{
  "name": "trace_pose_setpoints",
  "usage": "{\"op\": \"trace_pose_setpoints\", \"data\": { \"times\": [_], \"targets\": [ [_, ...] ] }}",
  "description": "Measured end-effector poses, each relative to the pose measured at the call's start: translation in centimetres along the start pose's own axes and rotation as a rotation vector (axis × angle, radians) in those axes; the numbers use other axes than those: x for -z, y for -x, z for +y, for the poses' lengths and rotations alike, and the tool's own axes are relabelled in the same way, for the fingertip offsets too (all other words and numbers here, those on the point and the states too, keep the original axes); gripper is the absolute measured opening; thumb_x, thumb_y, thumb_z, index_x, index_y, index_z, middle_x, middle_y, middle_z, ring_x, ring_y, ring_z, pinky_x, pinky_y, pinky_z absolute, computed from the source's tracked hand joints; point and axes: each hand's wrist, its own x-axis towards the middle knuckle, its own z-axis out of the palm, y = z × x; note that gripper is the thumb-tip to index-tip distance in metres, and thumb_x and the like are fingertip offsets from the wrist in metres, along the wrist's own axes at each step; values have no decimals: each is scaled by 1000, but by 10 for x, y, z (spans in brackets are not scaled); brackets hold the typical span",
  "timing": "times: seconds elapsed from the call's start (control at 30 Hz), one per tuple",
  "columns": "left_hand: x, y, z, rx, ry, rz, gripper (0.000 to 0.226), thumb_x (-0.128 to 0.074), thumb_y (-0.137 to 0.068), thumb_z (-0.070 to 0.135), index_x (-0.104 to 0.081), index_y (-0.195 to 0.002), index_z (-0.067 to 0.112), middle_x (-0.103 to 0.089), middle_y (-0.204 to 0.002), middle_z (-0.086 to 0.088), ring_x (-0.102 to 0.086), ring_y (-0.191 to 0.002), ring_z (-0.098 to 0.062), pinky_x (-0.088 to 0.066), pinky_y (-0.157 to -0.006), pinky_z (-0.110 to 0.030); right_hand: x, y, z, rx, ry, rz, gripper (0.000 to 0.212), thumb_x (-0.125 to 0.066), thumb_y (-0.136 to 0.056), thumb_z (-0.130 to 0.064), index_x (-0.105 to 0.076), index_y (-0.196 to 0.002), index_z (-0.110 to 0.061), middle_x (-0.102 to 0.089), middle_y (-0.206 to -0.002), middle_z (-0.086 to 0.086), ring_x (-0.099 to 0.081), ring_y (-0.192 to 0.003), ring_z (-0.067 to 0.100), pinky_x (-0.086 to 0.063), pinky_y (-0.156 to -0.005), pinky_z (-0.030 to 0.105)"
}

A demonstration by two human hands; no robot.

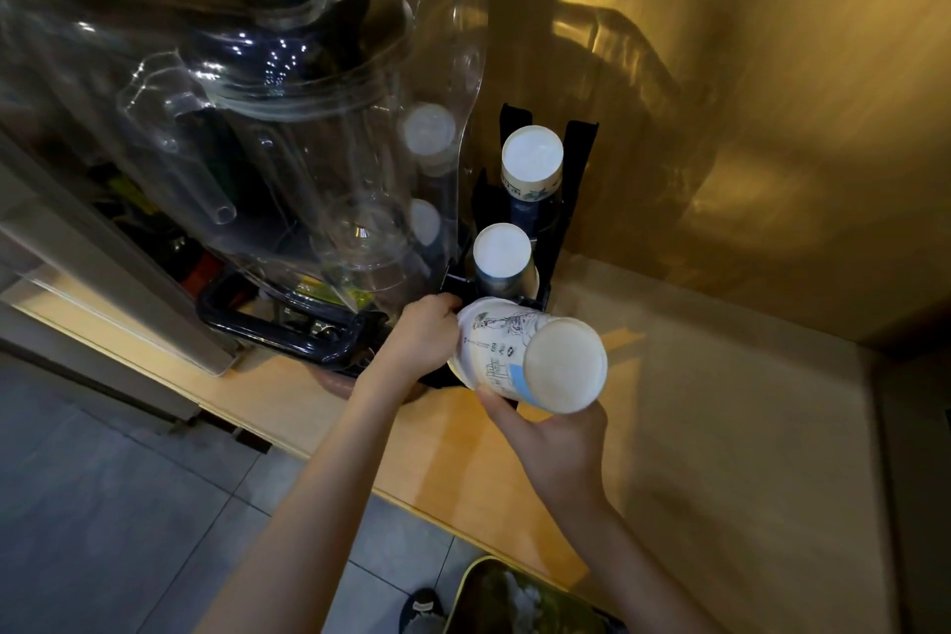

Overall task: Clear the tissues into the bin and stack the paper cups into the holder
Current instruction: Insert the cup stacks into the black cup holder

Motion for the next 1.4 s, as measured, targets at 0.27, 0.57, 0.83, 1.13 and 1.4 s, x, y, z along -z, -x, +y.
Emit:
{"op": "trace_pose_setpoints", "data": {
  "times": [0.27,0.57,0.83,1.13,1.4],
  "targets": [
    [-4,2,1,201,323,-165,82,-32,-63,82,-70,-100,18,-67,-116,-13,-59,-111,-28,-40,-106,-47,-4,5,-9,34,101,24,83,-88,-54,-19,-40,-120,-32,-50,-115,-16,-39,-103,-29,-35,-79,-6],
    [-3,2,11,88,132,-114,53,-18,-94,52,-47,-128,24,-57,-124,-21,-52,-104,-26,-33,-86,-33,-4,4,-13,33,178,3,85,-87,-54,-24,-32,-116,-42,-47,-114,-19,-36,-102,-31,-34,-76,-7],
    [-6,14,-3,186,317,-135,62,-24,-86,66,-58,-115,22,-48,-140,-12,-44,-127,-27,-32,-111,-43,-3,-15,-9,-71,244,-142,78,-83,-62,-22,-41,-127,-24,-53,-118,-11,-46,-107,-3,-38,-77,-3],
    [-2,50,-1,-49,402,-42,39,-35,-94,48,-61,-111,25,-58,-119,2,-50,-109,-13,-36,-92,-28,-19,-16,5,-150,265,-220,75,-77,-67,-23,-39,-131,-21,-55,-128,2,-52,-120,18,-49,-95,34],
    [-8,45,-15,-159,-35,-10,49,-51,-90,18,-39,-137,13,-54,-135,-10,-48,-124,-24,-38,-93,-26,-17,-20,8,-187,321,-307,84,-68,-56,-52,-39,-132,-30,-56,-125,-6,-52,-115,17,-51,-89,43]
  ]
}}
